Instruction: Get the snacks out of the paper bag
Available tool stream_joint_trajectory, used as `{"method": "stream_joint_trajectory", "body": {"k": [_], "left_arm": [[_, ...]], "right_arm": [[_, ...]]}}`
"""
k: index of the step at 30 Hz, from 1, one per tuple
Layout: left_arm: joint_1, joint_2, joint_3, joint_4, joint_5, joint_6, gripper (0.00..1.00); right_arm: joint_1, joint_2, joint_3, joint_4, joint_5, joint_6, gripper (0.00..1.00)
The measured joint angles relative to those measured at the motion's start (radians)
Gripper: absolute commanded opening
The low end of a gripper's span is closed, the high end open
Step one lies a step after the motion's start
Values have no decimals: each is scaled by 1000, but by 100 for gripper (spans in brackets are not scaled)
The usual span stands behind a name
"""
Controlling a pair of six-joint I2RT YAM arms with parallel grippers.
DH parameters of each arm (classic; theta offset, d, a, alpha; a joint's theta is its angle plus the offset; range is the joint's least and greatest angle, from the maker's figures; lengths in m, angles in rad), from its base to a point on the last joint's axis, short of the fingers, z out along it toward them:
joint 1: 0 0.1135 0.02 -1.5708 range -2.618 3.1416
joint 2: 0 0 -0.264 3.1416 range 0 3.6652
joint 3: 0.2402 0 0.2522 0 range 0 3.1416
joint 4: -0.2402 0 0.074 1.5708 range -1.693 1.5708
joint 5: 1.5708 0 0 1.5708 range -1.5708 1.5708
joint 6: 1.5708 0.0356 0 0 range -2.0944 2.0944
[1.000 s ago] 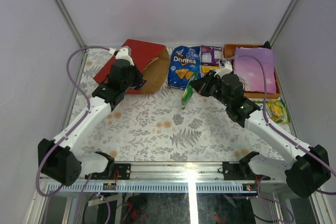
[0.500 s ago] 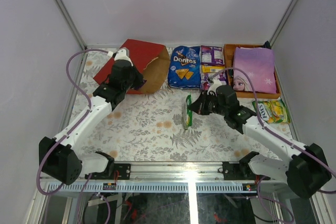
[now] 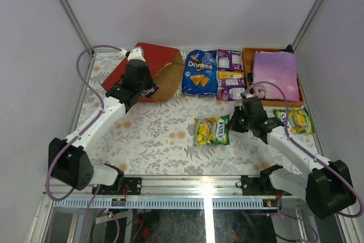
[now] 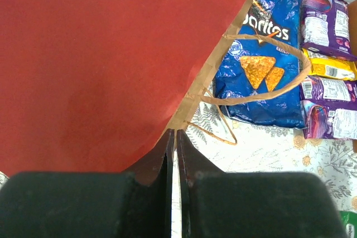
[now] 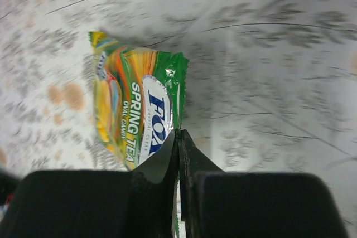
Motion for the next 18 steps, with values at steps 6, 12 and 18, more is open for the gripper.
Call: {"method": "stream_joint_trajectory", "body": {"k": [6,12,18], "left_arm": [[22,-12,0,14,-2,31,3],[36,-51,0,19,-1,51,3],[46,-73,-1,19,0,68,4]], "right_arm": [[-126,89,37,-65,108,-13,0],[-153,153,117,-78,203,-20,66],[-146,149,230,-45,288,-30,77]]}}
